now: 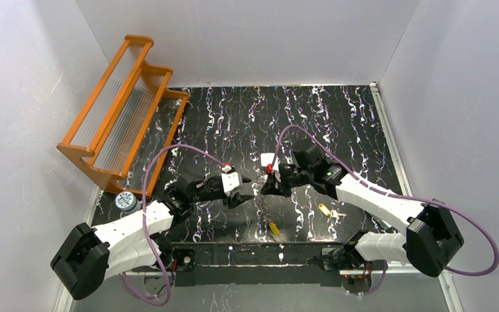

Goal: Put the keys on the keyring
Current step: Pick up the keyring from the center of the board, then place the keyring at the center of the board.

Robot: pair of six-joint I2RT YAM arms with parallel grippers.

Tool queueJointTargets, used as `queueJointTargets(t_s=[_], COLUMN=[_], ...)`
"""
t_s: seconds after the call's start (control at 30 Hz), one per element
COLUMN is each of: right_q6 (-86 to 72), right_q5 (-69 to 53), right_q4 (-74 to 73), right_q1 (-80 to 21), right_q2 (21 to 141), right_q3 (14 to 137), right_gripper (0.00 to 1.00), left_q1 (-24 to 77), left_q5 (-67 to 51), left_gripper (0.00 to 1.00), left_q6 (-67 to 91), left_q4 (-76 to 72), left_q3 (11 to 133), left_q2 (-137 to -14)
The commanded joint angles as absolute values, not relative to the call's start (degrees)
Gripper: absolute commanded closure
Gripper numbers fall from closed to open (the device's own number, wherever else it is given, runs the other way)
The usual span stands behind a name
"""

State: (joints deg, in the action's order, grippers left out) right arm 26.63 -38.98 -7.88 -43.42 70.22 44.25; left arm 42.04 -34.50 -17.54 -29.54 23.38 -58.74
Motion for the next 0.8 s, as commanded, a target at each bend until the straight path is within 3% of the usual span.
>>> queueJointTargets(t_s=[0.0,0.17,0.37,0.63,0.77], right_q6=[29.6,28.5,22.7,17.5,18.1], right_q5=[-42.3,-40.9,-36.0,-35.4,-35.4], right_q4=[-4.7,-4.4,-0.8,2.0,2.2], right_q1=[-43.3,-43.3,-43.3,-43.3,-43.3], right_q2=[69.9,70.7,70.0,71.0,70.5], right_q3=[43.9,44.5,44.7,45.1,44.4], right_gripper=[0.99,0.99,0.99,0.99,0.99], left_q1=[43.8,46.2,50.5,53.6,53.8], left_q5=[-34.7,-34.2,-31.0,-31.8,-27.8], left_gripper=[0.52,0.68,0.78,0.79,0.74], left_q6=[-19.2,-19.3,-19.6,-19.3,-19.9], left_q4=[-32.7,-33.7,-33.7,-33.8,-33.0], left_q3=[23.6,23.3,22.6,22.0,20.5], left_q2=[-58.9,-61.2,-61.8,-62.1,-59.1])
